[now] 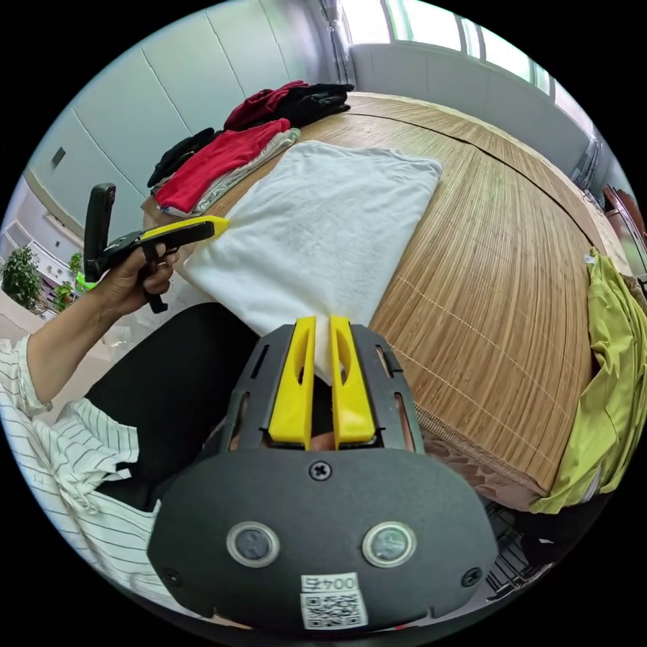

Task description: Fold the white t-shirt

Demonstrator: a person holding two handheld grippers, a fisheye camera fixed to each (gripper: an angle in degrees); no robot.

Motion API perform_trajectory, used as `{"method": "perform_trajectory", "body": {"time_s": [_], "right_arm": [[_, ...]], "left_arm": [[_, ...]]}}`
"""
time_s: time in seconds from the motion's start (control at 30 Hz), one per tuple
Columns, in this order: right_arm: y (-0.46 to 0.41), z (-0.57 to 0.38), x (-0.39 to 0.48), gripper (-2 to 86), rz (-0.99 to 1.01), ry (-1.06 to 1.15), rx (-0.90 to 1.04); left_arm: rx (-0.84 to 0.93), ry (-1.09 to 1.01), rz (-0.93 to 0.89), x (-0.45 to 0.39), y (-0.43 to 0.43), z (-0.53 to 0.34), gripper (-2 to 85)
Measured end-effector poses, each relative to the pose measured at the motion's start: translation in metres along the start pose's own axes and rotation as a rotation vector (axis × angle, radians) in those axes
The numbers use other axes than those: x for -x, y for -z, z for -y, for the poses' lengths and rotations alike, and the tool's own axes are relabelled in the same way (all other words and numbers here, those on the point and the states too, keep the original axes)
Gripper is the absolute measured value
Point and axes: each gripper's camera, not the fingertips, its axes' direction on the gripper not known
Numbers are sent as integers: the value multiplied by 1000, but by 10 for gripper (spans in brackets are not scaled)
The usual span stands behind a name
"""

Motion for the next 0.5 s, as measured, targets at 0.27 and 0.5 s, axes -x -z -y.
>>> {"method": "perform_trajectory", "body": {"time_s": [0.27, 0.5], "right_arm": [[14, 13, -42, 5, -52, -51, 63], [49, 10, -95, -6, 26, -79, -12]], "left_arm": [[1, -45, 84, -6, -37, 135, 2], [288, 164, 81, 68, -127, 190, 2]]}}
